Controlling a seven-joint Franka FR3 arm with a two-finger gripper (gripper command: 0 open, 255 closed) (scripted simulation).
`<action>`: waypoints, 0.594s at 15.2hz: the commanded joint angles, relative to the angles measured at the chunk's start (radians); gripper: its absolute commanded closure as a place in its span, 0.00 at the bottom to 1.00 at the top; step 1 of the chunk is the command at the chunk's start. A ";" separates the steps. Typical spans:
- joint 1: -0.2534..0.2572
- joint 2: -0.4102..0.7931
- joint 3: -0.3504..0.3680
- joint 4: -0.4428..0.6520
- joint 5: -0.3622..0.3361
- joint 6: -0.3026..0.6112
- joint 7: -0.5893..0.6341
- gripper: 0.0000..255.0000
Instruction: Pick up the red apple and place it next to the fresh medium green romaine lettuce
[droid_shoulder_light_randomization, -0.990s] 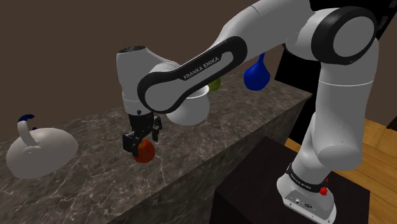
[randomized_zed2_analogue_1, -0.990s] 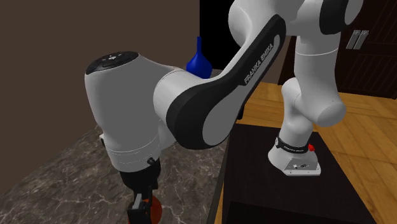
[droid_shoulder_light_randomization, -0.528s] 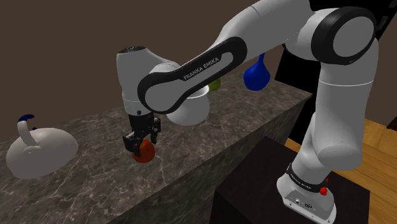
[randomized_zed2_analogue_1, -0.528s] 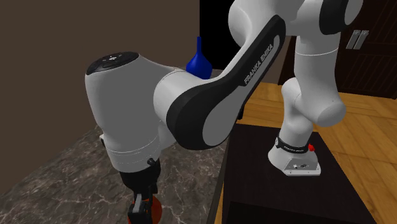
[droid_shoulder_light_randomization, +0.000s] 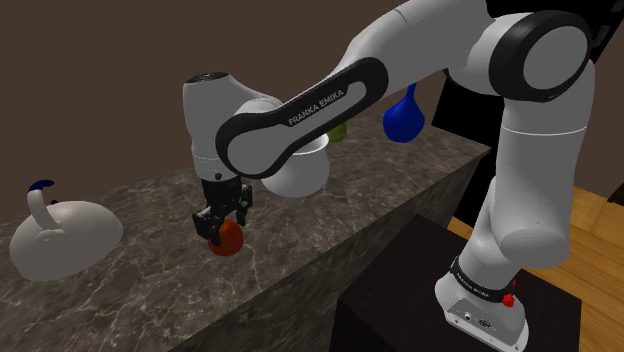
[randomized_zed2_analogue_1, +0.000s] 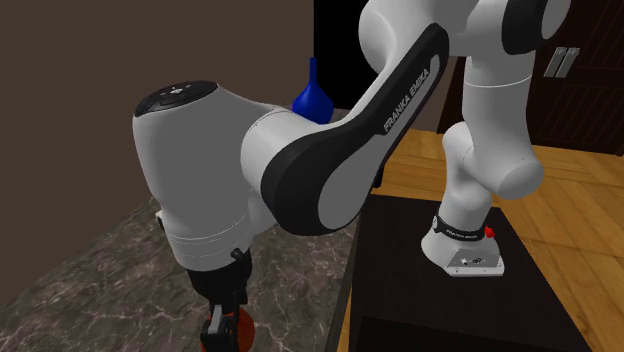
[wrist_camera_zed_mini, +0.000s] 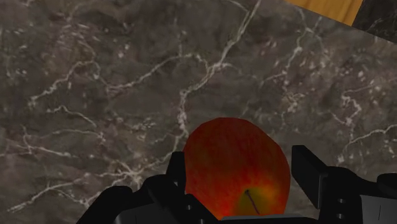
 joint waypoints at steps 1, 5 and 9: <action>0.000 0.000 0.000 -0.004 0.000 0.002 0.000 1.00; -0.003 -0.021 0.004 0.025 0.012 -0.046 -0.005 1.00; -0.006 -0.039 0.007 0.057 0.021 -0.095 -0.009 1.00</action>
